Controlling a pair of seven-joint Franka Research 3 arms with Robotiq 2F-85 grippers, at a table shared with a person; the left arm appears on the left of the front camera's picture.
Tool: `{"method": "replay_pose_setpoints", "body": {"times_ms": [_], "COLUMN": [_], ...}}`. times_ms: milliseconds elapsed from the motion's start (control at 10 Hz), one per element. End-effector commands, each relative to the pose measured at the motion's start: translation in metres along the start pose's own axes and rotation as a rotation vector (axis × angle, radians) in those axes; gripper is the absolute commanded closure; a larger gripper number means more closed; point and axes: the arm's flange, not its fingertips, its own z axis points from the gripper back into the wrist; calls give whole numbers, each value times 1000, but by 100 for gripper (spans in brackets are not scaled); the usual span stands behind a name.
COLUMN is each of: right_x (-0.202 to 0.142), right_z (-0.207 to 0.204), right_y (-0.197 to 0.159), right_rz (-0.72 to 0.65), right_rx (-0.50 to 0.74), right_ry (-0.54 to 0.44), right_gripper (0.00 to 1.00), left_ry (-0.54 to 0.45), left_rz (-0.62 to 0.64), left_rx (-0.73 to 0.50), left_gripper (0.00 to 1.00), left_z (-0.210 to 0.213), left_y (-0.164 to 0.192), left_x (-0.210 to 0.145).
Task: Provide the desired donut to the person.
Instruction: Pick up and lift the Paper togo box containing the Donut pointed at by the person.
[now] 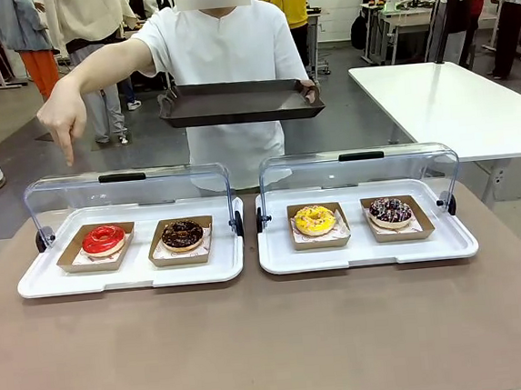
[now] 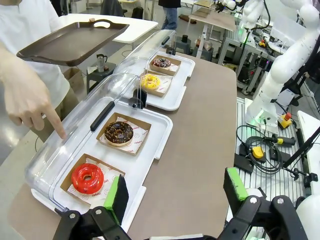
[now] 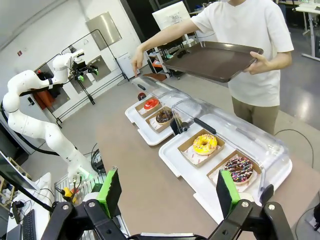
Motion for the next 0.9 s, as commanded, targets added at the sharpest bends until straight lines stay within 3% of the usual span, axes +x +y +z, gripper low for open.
{"method": "replay_pose_setpoints", "body": {"times_ms": [0,800], "right_x": [1,1], "right_z": [0,0], "right_y": [0,0], "right_rz": [1,1], "right_rx": [2,2], "right_ry": [-7,-7], "right_gripper": [0,0], "left_ry": [-1,-1], "left_rz": [-11,-11], "left_rx": [-7,-7], "left_gripper": [0,0], "left_z": [1,1], "left_y": [0,0], "left_x": [1,1]}}
